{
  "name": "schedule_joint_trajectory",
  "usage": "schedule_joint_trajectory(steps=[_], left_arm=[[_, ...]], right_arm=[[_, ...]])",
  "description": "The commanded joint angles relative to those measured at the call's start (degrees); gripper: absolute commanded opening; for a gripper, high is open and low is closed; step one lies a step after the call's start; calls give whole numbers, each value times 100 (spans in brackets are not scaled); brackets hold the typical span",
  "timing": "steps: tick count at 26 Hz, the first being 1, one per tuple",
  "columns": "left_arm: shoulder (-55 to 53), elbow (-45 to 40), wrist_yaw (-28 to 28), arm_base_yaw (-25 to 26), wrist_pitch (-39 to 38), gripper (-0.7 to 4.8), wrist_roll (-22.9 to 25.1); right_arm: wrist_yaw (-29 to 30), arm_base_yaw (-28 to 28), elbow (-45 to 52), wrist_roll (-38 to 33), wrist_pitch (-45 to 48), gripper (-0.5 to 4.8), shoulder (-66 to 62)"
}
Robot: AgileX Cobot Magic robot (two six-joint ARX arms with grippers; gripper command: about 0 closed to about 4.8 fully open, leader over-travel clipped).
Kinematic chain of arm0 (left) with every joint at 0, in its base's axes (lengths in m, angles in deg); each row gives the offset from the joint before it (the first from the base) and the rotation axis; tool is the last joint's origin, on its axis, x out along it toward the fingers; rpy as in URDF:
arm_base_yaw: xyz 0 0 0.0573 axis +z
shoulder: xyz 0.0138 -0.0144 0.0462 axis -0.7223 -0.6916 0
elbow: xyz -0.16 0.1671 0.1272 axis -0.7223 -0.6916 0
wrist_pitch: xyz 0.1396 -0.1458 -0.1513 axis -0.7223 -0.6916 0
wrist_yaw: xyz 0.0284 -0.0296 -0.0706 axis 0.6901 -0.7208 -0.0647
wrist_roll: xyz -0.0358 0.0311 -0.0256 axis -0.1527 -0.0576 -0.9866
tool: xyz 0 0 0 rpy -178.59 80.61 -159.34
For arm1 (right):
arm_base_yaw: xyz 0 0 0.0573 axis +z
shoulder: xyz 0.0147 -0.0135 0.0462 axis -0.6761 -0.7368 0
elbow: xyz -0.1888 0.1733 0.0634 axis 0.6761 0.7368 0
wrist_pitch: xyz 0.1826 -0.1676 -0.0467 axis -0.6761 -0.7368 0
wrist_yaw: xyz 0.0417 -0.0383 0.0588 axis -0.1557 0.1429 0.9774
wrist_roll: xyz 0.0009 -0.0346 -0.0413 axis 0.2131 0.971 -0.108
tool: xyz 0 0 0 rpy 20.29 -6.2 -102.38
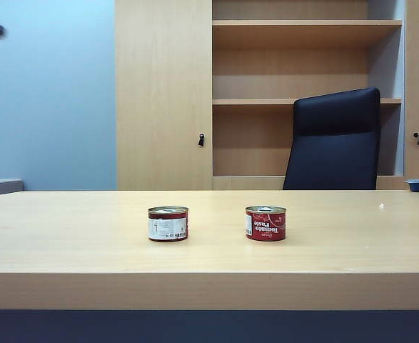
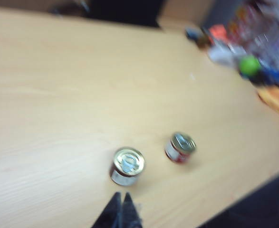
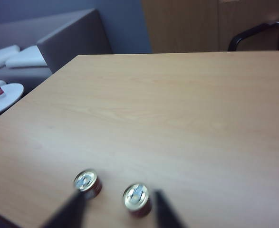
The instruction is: Stack a can of tomatoes on the right onto the can of tomatoes on the left.
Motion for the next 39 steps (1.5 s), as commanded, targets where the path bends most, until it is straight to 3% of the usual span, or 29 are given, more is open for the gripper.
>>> schedule_joint_trajectory(steps=[1, 2, 3, 6, 10, 15, 25, 27, 28, 29, 30, 39], left_arm=[[-1137, 708, -562, -2, -109, -3, 367], [-1495, 942, -560, -4, -181, -3, 365], [-1648, 1034, -577, -4, -186, -3, 352], [-1843, 1110, -684, -2, -177, -3, 350], [-1829, 1108, -664, 2, -501, -3, 334], [-1827, 1106, -667, 2, -817, -3, 337], [-1829, 1106, -664, 2, -1029, -3, 352], [-1829, 1106, -662, 2, -1029, -3, 358], [-1829, 1106, -660, 2, -1027, -3, 358], [-1829, 1106, -660, 2, -1027, -3, 358], [-1829, 1106, -660, 2, -1027, -3, 358], [-1829, 1106, -616, 4, -1023, -3, 361]], right_arm=[[-544, 730, -623, 444, -39, 260, -1504], [-1067, 1309, -890, 678, -24, 320, -2343], [-1307, 1547, -1012, 815, -11, 339, -2736], [-1703, 2144, -1482, 1255, 9, 351, -4028], [-2096, 2660, -2212, 1322, -85, 365, -5598], [-2079, 2809, -2555, 1318, -339, 370, -6579], [-2184, 2837, -2553, 1314, -774, 369, -7003], [-2188, 2846, -2553, 1274, -868, 340, -7049], [-2184, 2846, -2555, 1274, -914, 299, -7053], [-2186, 2861, -2559, 1274, -938, 201, -7047], [-2184, 2863, -2581, 1274, -944, 171, -7020], [-2188, 3539, -3816, 1209, -1154, 170, -6985]])
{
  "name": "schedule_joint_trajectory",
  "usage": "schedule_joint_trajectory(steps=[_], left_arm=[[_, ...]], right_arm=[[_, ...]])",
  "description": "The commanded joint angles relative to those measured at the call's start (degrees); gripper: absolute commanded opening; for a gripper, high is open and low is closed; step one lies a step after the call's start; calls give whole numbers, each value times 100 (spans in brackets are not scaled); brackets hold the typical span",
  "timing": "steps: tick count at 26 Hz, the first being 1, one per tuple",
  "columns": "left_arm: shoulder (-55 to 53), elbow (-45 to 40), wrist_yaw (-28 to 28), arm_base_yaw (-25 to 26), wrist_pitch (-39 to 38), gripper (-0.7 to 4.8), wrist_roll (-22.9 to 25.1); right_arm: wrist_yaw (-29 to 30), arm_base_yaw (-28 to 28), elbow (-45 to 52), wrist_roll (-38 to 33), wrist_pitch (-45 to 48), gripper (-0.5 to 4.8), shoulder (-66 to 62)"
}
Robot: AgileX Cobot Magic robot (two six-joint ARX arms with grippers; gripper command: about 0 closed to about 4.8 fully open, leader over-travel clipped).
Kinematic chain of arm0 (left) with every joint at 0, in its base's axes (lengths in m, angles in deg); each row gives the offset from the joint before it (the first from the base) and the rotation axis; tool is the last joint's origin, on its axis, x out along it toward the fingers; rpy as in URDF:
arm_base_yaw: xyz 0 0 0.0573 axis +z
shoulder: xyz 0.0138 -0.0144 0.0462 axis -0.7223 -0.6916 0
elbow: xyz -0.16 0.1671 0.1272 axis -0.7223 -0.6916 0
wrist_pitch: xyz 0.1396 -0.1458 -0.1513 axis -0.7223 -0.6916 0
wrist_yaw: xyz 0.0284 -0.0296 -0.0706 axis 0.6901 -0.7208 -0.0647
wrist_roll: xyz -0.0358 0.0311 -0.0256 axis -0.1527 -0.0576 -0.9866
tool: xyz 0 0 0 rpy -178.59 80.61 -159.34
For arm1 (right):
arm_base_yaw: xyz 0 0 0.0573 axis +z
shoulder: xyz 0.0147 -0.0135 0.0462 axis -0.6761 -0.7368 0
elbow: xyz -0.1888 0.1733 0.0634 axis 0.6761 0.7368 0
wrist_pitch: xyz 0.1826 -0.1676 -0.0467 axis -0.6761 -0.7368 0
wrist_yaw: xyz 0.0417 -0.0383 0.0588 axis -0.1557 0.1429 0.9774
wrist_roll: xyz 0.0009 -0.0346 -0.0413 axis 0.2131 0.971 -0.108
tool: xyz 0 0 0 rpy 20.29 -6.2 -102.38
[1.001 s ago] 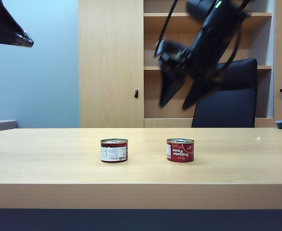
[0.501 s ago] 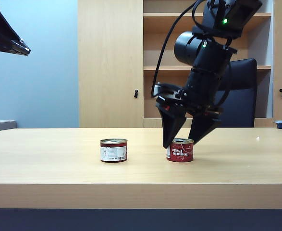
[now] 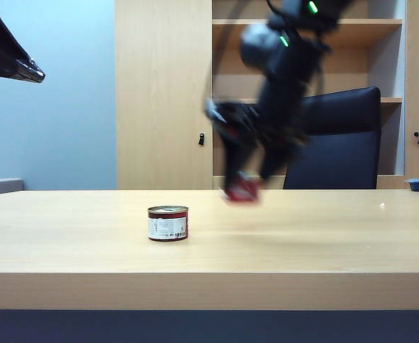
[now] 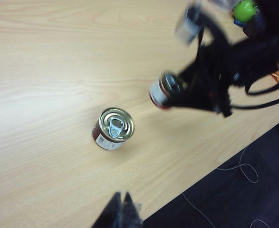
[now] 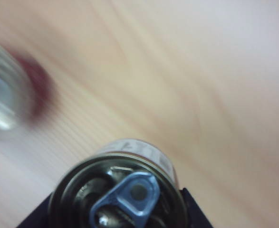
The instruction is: Stack a can of tomatoes on the right onto the can of tomatoes on the left.
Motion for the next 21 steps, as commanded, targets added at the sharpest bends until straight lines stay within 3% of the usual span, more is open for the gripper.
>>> schedule_joint_trajectory(steps=[1, 6, 13, 14, 15, 16, 21], left_arm=[[13, 20, 7, 7, 39, -3, 46], [13, 20, 2, 7, 35, -3, 46], [17, 20, 0, 7, 33, -3, 44], [17, 20, 0, 7, 31, -3, 44], [20, 20, 0, 7, 31, -3, 44], [20, 20, 0, 7, 31, -3, 44], [17, 20, 0, 4, 33, -3, 44]], right_arm=[[44, 538, -505, -26, 380, 170, 33], [-511, 1012, -688, -20, 629, 170, -306], [-605, 1182, -688, -17, 503, 175, -730], [-640, 1185, -686, -17, 490, 203, -750], [-796, 1185, -688, -17, 481, 335, -748], [-835, 1193, -695, -17, 481, 387, -745], [-702, 1300, -1147, -17, -122, 405, -501]])
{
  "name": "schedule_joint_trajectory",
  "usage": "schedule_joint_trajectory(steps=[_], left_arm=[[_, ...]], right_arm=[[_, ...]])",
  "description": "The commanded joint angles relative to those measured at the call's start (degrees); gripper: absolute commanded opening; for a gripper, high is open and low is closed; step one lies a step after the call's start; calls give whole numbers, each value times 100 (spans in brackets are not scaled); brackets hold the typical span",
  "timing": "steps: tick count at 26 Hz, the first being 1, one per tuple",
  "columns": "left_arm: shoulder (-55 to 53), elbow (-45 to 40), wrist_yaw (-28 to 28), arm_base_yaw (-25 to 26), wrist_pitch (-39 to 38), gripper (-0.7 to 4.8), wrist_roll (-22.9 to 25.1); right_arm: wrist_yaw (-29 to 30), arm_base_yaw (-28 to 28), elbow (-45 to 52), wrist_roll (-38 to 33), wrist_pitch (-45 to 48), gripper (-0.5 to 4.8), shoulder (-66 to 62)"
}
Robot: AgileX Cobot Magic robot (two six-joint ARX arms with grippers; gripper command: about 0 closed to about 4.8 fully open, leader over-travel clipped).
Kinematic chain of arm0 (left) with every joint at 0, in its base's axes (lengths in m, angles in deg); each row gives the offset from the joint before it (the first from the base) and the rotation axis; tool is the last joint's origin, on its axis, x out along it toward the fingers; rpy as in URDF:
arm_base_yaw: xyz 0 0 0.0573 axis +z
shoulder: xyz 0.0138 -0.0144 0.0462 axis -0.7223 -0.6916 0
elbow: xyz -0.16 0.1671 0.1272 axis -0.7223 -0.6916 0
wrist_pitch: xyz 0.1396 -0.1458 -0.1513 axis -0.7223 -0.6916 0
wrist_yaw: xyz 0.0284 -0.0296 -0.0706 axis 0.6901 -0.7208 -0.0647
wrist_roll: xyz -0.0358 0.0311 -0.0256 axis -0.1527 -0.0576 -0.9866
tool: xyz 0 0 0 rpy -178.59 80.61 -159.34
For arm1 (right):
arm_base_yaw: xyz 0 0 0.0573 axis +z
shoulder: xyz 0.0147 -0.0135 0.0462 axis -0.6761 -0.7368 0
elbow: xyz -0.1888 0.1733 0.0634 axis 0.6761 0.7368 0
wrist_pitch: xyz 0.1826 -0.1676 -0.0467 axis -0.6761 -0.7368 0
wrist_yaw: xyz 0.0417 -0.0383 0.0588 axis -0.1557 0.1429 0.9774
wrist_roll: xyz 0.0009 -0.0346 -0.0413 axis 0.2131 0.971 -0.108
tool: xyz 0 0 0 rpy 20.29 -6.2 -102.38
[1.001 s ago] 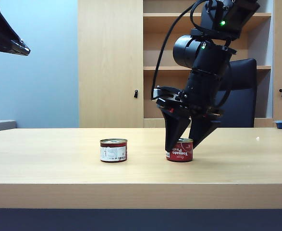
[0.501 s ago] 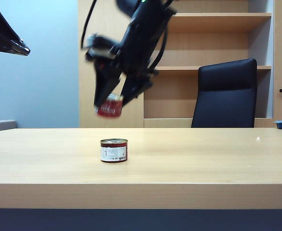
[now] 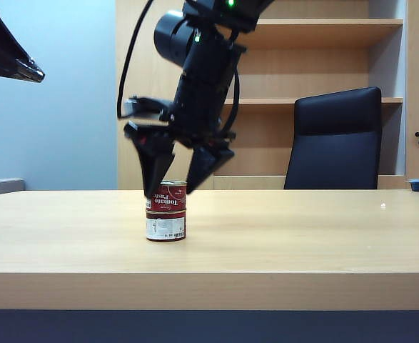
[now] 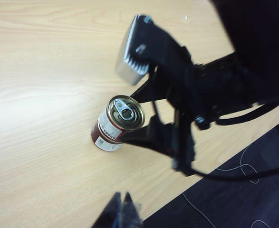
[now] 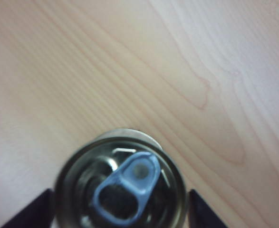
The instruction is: Stack a can of tomatoes on the right onto the can of tomatoes on the left.
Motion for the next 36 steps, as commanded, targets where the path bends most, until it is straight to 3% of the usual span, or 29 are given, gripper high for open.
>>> schedule_joint_trajectory(steps=[1, 3, 4, 5, 6, 7, 10, 13, 18, 21, 27, 30, 33, 36], left_arm=[[11, 20, -15, 4, 42, -3, 44], [11, 20, -17, 2, 146, -3, 28], [11, 20, -9, 2, 190, -3, -11], [9, 20, 66, 7, 256, -1, -33], [9, 20, 380, 4, 498, -2, -177], [79, 13, 664, 9, 608, -2, -282], [361, 2, 1666, 2, 704, -6, -323], [721, -68, 2299, 4, 745, -6, -326], [1292, -383, 3095, 7, 1088, -6, -332], [1762, -817, 3102, 2, 1569, -6, -529], [2529, -1453, 3491, 2, 1714, -6, -540], [2968, -1788, 3954, 4, 1716, -6, -538], [3882, -2632, 4260, 4, 2124, -5, -540], [4277, -3027, 4249, 4, 2302, -5, -544]], right_arm=[[24, 151, -337, -2, -289, 405, 356], [-15, 271, -391, -2, -365, 398, 684], [-31, 321, -382, -7, -374, 355, 872], [-31, 380, -356, 0, -380, 244, 1130], [-28, 466, -190, 50, -229, 42, 1587], [-39, 494, 219, 35, 223, -6, 2133], [-350, 492, 1434, -271, 1410, -7, 3239], [-691, 452, 2881, -522, 2726, -7, 4393], [-1362, 415, 5169, -914, 4750, -7, 6376], [-2063, 420, 6266, -1078, 5484, -7, 7750], [-2175, 422, 7075, -1038, 5434, -5, 9549], [-2173, 422, 7243, -1010, 5025, -5, 10299], [-2127, 422, 7285, -1010, 3556, 0, 11481], [-1934, 437, 7285, -1012, 2820, 0, 11884]])
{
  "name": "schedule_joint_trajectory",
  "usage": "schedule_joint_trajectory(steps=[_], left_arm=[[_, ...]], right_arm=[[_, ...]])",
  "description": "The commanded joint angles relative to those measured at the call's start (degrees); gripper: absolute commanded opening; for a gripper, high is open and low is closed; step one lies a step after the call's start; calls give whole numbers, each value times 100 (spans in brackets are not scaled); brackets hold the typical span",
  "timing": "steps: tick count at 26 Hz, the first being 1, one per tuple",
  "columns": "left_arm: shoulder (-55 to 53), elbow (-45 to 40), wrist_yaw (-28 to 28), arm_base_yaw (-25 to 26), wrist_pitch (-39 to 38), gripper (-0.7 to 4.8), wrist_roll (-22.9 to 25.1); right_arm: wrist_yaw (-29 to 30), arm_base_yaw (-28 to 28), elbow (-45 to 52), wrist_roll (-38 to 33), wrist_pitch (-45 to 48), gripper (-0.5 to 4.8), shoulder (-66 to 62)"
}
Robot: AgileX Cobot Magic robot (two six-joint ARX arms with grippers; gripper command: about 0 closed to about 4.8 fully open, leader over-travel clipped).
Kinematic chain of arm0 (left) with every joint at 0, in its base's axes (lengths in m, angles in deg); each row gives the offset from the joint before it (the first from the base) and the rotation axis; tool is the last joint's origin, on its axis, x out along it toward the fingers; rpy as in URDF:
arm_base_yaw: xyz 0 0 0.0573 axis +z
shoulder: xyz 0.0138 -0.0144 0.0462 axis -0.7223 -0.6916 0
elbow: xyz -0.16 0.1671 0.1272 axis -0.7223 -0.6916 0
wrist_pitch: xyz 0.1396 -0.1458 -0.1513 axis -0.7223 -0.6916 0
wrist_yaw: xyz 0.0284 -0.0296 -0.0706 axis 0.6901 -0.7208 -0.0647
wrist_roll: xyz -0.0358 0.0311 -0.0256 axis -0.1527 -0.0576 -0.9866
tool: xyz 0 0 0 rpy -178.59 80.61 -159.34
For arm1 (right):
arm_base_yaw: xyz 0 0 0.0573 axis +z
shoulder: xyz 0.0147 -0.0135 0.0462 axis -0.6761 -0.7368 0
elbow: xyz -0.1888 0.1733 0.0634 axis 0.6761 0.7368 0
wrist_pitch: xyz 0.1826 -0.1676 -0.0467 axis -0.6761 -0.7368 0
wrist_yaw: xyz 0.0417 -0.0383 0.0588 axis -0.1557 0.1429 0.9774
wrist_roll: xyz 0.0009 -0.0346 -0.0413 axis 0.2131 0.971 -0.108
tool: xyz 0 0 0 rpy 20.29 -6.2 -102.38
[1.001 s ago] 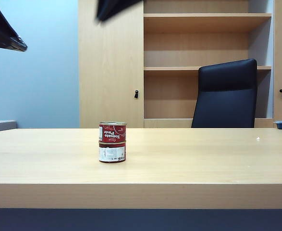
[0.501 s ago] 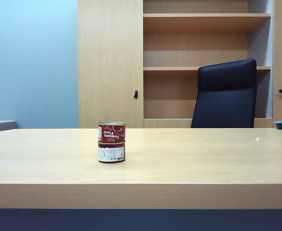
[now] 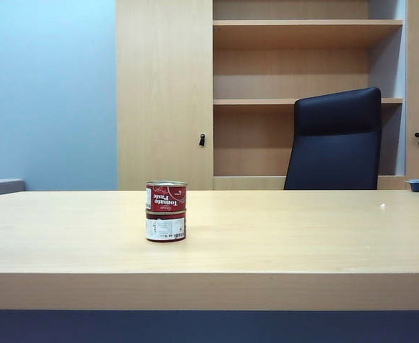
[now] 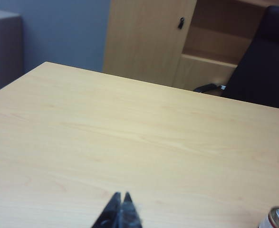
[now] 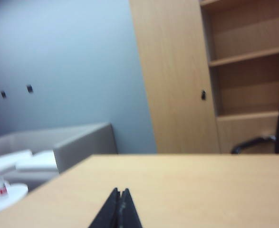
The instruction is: Stack a can of tomatoes on the right onto the can of tomatoes on the left.
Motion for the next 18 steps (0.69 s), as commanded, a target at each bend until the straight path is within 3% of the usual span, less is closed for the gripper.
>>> schedule_joint_trajectory(steps=[1, 10, 18], left_arm=[[356, -363, -26, 0, 273, -5, -39], [1174, -1274, -52, 0, 295, -5, -79], [1193, -1296, 94, 2, -376, -5, -37]], right_arm=[[310, 31, 2, 20, -918, 0, 297], [793, 28, 155, -2, -1165, 0, 238], [1325, 26, 1069, -138, -647, 0, 236]])
